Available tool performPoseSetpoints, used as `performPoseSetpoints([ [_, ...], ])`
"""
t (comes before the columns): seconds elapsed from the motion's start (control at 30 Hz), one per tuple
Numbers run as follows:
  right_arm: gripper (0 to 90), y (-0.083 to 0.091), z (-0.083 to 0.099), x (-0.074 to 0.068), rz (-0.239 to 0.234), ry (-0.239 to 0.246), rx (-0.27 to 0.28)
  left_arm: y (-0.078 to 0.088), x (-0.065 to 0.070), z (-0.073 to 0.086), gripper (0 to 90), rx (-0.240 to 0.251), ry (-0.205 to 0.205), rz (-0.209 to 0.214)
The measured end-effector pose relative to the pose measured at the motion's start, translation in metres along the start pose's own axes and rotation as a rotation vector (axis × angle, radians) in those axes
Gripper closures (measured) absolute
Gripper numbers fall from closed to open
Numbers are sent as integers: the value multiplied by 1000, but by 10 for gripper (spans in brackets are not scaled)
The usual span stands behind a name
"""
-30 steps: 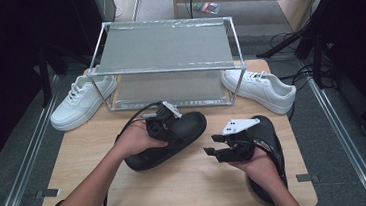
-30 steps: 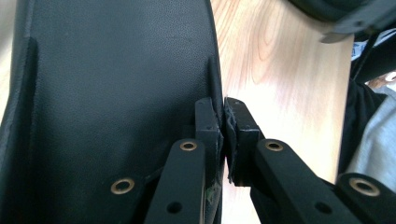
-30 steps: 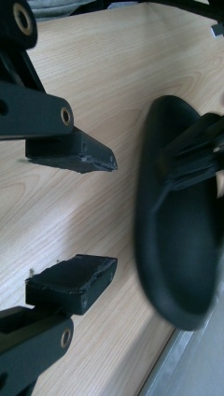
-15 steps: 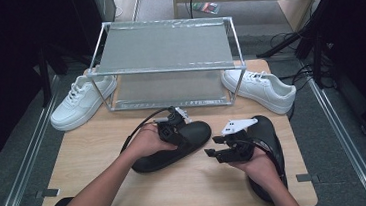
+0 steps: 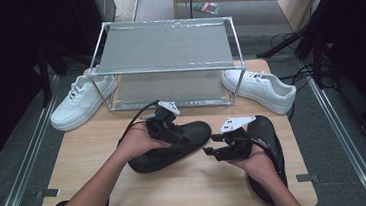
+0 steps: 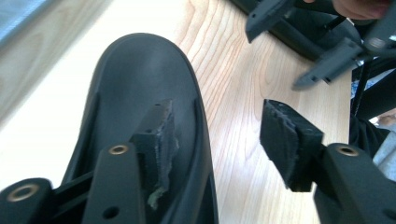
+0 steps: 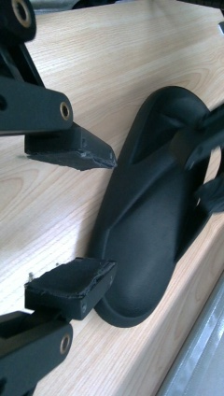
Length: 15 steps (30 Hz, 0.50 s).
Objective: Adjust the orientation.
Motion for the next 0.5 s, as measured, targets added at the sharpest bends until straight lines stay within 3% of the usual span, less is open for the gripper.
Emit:
performPoseSetpoints([
  [0.07,459,-2,-4,0,-11,3,5,10,-1,7,433,9,10,-35],
  [0.2,470,-5,-8,0,-13,15,7,20,-2,18,440,16,20,-47],
  [0.27,504,-10,-12,-1,-22,22,1,28,-4,26,438,15,41,-68],
  [0.43,580,-19,-15,-4,-47,26,-18,39,-5,41,440,21,52,-102],
  [0.5,609,-21,-18,-5,-45,29,-13,47,-6,53,452,32,62,-120],
])
Point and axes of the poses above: each handheld gripper's, and its own axes: y roughly backward along the jaws, z roughly out of its underside, x roughly to its right, the point moved 8 cm from there along -y, roughly forward along the jaws, and after that the axes turned 6 degrees about -z, right-handed, at the moved point
